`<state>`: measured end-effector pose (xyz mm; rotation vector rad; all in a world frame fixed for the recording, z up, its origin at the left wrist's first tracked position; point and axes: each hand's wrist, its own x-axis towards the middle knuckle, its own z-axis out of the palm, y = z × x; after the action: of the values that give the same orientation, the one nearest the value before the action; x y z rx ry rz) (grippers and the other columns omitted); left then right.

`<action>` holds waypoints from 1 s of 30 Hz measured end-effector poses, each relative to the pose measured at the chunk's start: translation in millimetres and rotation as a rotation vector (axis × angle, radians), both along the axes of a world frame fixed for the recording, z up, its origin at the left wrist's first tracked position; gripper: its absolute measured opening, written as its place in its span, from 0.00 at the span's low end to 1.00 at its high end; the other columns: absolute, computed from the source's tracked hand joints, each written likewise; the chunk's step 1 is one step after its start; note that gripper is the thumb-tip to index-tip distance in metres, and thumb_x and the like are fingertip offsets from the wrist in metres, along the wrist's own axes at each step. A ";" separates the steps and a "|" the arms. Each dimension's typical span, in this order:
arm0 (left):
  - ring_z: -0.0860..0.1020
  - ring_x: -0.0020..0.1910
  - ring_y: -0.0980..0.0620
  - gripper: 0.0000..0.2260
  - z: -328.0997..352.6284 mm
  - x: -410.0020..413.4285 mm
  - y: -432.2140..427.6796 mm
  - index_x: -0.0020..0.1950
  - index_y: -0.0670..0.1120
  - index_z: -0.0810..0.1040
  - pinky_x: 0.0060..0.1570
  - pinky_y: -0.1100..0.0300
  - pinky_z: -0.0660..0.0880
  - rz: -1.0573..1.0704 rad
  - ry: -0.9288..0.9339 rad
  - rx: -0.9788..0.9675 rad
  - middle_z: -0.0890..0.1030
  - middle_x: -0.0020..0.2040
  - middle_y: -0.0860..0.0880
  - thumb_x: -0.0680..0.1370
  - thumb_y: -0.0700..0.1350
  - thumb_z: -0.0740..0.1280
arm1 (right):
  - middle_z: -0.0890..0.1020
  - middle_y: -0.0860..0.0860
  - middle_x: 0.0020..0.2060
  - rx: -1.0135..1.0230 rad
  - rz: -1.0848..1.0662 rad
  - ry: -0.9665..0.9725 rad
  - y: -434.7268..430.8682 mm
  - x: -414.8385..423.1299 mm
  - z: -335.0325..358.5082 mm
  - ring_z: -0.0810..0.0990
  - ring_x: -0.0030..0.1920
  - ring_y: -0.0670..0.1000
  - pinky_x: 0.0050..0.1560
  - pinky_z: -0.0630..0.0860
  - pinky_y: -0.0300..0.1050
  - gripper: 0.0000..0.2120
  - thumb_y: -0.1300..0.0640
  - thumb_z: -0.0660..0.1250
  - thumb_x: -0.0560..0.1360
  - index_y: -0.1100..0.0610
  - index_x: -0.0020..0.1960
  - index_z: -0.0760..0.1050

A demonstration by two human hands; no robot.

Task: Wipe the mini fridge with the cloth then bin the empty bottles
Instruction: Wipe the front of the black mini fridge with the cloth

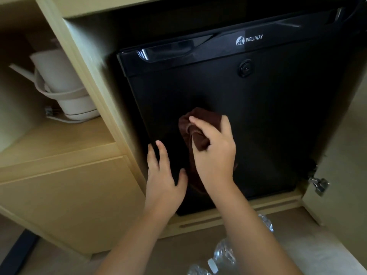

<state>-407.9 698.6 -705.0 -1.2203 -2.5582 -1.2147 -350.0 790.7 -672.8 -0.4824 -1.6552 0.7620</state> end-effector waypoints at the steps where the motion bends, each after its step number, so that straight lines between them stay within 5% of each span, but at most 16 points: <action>1: 0.47 0.74 0.49 0.35 0.4 -0.3 -1.2 0.63 0.62 0.30 0.63 0.64 0.52 -0.002 -0.007 0.004 0.38 0.75 0.51 0.78 0.49 0.60 | 0.75 0.51 0.55 0.055 0.008 -0.017 2.6 -1.1 9.8 0.75 0.56 0.52 0.57 0.74 0.49 0.16 0.65 0.68 0.71 0.54 0.57 0.79; 7: 0.45 0.74 0.53 0.33 4.1 -3.1 -6.2 0.67 0.59 0.33 0.62 0.66 0.51 -0.033 -0.045 -0.004 0.39 0.76 0.51 0.79 0.49 0.58 | 0.75 0.53 0.56 0.399 -0.030 -0.210 0.9 -5.3 -23.8 0.73 0.53 0.53 0.49 0.75 0.46 0.14 0.61 0.66 0.71 0.54 0.56 0.79; 12: 0.47 0.74 0.53 0.33 7.9 -2.3 -9.7 0.69 0.60 0.33 0.63 0.66 0.53 -0.036 -0.086 -0.030 0.38 0.75 0.53 0.79 0.49 0.57 | 0.73 0.52 0.55 0.214 -0.038 -0.177 -9.1 -4.9 -60.1 0.72 0.53 0.52 0.49 0.77 0.51 0.21 0.67 0.71 0.66 0.54 0.57 0.78; 18: 0.47 0.74 0.52 0.33 9.2 0.1 -8.2 0.69 0.58 0.32 0.66 0.63 0.53 -0.020 -0.062 -0.069 0.38 0.75 0.52 0.79 0.50 0.57 | 0.75 0.55 0.56 0.070 -0.101 0.045 -1.4 -9.7 -2.1 0.74 0.55 0.53 0.57 0.72 0.43 0.16 0.64 0.67 0.71 0.55 0.57 0.78; 25: 0.45 0.74 0.48 0.33 7.2 6.6 1.9 0.63 0.60 0.28 0.70 0.54 0.53 0.045 -0.078 -0.074 0.36 0.75 0.51 0.79 0.53 0.56 | 0.72 0.51 0.57 0.101 -0.107 -0.046 8.9 5.1 -77.1 0.74 0.55 0.53 0.56 0.74 0.47 0.17 0.65 0.69 0.70 0.55 0.58 0.78; 30: 0.46 0.74 0.46 0.36 3.9 9.8 8.5 0.71 0.55 0.31 0.70 0.52 0.53 0.097 -0.061 -0.052 0.37 0.75 0.49 0.78 0.54 0.58 | 0.70 0.47 0.56 0.013 -0.070 -0.111 7.0 13.8 -107.5 0.73 0.56 0.51 0.57 0.75 0.47 0.22 0.68 0.72 0.67 0.53 0.58 0.78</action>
<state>-398.2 707.1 -701.1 -1.0697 -2.6743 -1.1910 -336.2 797.7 -780.3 -0.5794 -1.7354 0.6830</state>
